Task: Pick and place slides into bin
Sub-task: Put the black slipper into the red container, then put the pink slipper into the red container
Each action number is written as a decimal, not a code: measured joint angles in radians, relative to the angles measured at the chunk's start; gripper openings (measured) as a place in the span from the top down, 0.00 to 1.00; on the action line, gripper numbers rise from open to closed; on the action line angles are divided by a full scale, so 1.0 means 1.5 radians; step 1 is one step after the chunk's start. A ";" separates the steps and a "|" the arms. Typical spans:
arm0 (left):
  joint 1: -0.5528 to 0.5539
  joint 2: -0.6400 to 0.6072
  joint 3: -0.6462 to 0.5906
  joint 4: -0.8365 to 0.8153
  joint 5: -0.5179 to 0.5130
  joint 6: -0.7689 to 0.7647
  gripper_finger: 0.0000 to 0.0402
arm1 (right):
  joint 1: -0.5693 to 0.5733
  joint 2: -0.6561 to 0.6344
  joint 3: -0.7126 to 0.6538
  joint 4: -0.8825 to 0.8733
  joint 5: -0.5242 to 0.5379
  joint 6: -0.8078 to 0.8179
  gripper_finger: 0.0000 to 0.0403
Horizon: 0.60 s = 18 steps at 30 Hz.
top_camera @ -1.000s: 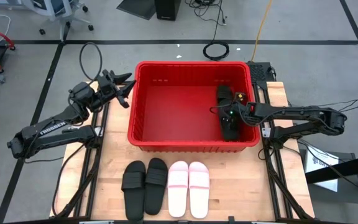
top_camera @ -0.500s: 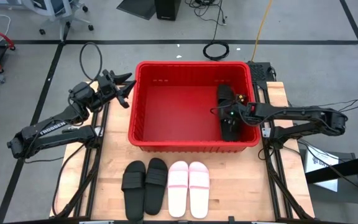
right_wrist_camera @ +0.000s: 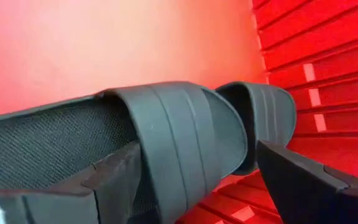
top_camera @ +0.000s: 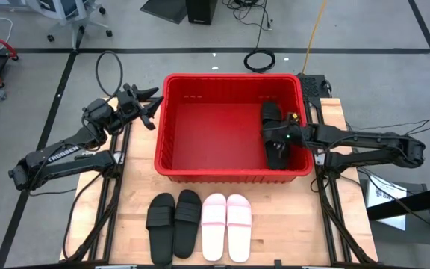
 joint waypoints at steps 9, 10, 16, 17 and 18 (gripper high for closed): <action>0.000 0.000 0.000 0.000 0.000 0.000 0.51 | 0.013 -0.052 0.000 0.027 0.001 0.014 0.25; 0.000 0.000 0.000 0.000 0.000 -0.001 0.51 | 0.013 -0.057 0.000 0.040 0.001 0.013 0.25; 0.000 0.000 0.000 0.000 0.000 -0.001 0.51 | 0.013 -0.088 0.000 0.161 0.001 0.003 0.25; 0.000 0.000 0.000 0.000 0.000 -0.001 0.51 | 0.013 -0.093 0.000 0.187 0.000 0.001 0.25; 0.000 0.000 0.000 0.000 0.000 -0.001 0.51 | 0.013 -0.097 0.000 0.213 0.000 0.000 0.25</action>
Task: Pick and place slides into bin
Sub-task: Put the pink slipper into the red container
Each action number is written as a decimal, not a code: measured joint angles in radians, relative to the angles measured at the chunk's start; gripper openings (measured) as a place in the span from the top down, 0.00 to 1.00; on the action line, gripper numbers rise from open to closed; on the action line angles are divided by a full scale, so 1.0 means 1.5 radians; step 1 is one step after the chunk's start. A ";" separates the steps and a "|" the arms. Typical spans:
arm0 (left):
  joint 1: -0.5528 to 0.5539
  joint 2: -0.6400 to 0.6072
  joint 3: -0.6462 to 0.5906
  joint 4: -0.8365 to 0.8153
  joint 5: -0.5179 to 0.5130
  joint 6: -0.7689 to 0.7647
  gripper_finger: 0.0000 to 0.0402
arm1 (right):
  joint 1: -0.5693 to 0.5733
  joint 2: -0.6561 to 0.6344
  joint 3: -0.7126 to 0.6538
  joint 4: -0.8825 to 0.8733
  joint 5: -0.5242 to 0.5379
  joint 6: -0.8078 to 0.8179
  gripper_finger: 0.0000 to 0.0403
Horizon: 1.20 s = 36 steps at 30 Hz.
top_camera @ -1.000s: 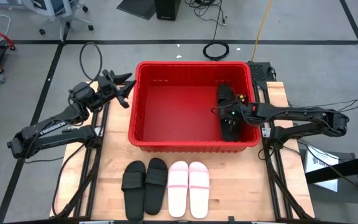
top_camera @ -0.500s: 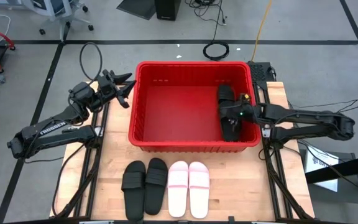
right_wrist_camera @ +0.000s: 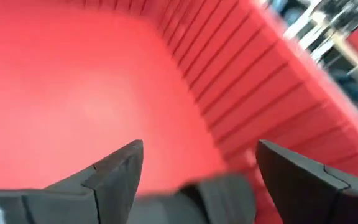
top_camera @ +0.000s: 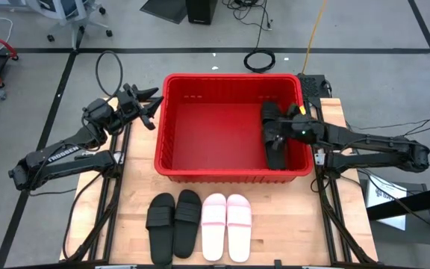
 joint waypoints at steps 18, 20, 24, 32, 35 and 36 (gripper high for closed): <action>0.000 0.000 0.000 0.000 0.000 0.000 0.51 | 0.099 -0.011 0.000 0.421 -0.292 0.089 0.25; 0.000 0.000 0.000 0.000 0.001 -0.003 0.51 | 0.114 -0.010 0.000 0.438 -0.341 0.097 0.25; 0.000 0.000 0.000 0.012 0.056 -0.011 0.51 | 0.153 0.000 0.000 0.472 -0.402 0.117 0.25; -0.010 0.000 0.000 0.064 0.202 -0.096 0.51 | 0.271 0.058 0.000 0.539 -0.418 0.087 0.25; -0.026 0.000 0.000 0.071 0.227 -0.121 0.51 | 0.323 0.080 0.000 0.552 -0.387 0.062 0.25; -0.032 0.000 0.000 0.071 0.231 -0.125 0.51 | 0.341 0.087 0.000 0.549 -0.352 0.054 0.25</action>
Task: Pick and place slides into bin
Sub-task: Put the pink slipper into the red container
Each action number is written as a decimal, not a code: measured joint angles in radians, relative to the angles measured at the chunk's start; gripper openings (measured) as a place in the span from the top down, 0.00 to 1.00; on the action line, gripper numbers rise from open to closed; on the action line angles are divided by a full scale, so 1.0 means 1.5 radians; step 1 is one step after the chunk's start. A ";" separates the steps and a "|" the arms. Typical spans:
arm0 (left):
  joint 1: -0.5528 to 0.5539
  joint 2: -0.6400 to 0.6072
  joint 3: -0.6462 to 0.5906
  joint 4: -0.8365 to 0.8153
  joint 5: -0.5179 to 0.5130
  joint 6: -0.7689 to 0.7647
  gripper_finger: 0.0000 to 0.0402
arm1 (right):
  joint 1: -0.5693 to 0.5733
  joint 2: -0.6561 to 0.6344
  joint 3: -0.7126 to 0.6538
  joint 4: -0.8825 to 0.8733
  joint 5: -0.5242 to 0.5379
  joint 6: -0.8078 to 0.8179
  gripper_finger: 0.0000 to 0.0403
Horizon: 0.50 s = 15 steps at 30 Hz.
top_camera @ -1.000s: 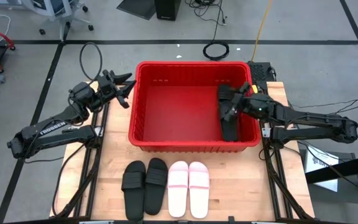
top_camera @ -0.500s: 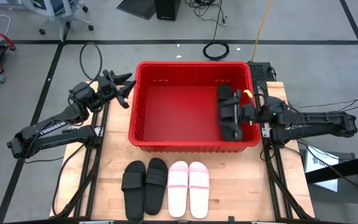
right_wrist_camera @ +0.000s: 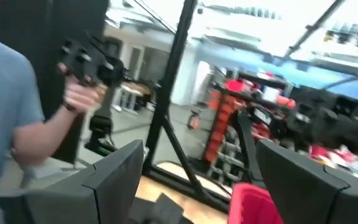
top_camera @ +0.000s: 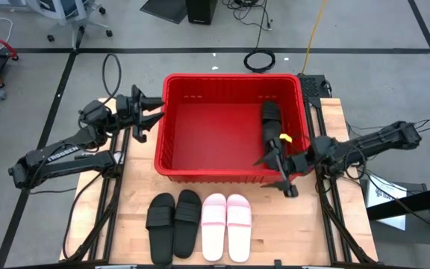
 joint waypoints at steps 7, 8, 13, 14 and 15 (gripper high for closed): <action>-0.052 0.000 0.000 0.017 0.018 -0.029 0.51 | 0.120 0.057 0.000 -0.025 0.214 -0.041 0.25; -0.060 0.000 0.000 0.020 0.018 -0.029 0.51 | 0.136 0.065 0.000 -0.024 0.232 -0.041 0.25; -0.098 0.000 0.000 0.036 0.019 -0.029 0.51 | 0.217 0.111 0.000 -0.026 0.367 -0.041 0.25; -0.104 0.000 0.000 0.038 0.019 -0.029 0.51 | 0.232 0.122 0.001 -0.026 0.393 -0.040 0.25; -0.110 0.000 0.000 0.038 0.018 -0.029 0.51 | 0.247 0.132 0.005 -0.032 0.422 -0.038 0.25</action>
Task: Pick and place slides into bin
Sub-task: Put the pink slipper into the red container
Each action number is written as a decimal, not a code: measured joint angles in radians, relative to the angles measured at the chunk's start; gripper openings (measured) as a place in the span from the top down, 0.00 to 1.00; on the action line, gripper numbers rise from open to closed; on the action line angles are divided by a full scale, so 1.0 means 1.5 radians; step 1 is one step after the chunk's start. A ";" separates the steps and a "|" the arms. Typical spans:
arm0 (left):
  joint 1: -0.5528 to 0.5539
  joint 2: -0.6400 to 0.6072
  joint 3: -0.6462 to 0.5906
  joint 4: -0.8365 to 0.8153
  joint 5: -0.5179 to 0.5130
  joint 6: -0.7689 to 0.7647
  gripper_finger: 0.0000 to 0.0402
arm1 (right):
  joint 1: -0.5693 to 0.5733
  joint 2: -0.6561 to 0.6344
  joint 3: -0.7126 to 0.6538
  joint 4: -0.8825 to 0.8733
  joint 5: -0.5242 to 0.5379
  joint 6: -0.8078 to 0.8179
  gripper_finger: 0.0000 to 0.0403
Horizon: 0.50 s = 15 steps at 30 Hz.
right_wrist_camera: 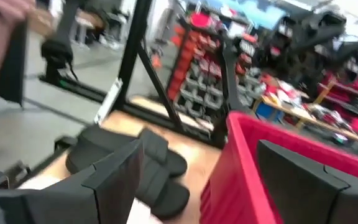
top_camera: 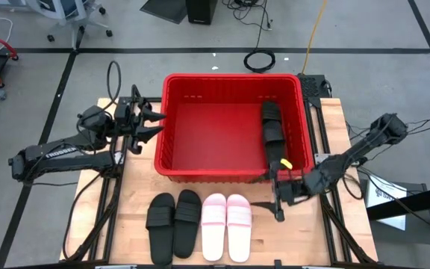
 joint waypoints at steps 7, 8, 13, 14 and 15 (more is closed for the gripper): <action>-0.023 0.000 0.000 0.002 -0.005 0.003 0.51 | 0.074 0.099 0.098 -0.139 0.161 0.038 0.25; -0.025 0.000 0.000 -0.001 -0.005 0.004 0.51 | 0.080 0.113 0.116 -0.164 0.176 0.048 0.25; -0.039 0.000 0.000 -0.020 -0.005 0.002 0.51 | 0.090 0.179 0.173 -0.276 0.211 0.125 0.25; -0.042 0.000 0.000 -0.026 -0.005 0.003 0.51 | 0.091 0.193 0.180 -0.288 0.211 0.139 0.25; -0.045 0.000 0.000 -0.031 -0.005 0.003 0.51 | 0.092 0.206 0.187 -0.302 0.211 0.152 0.25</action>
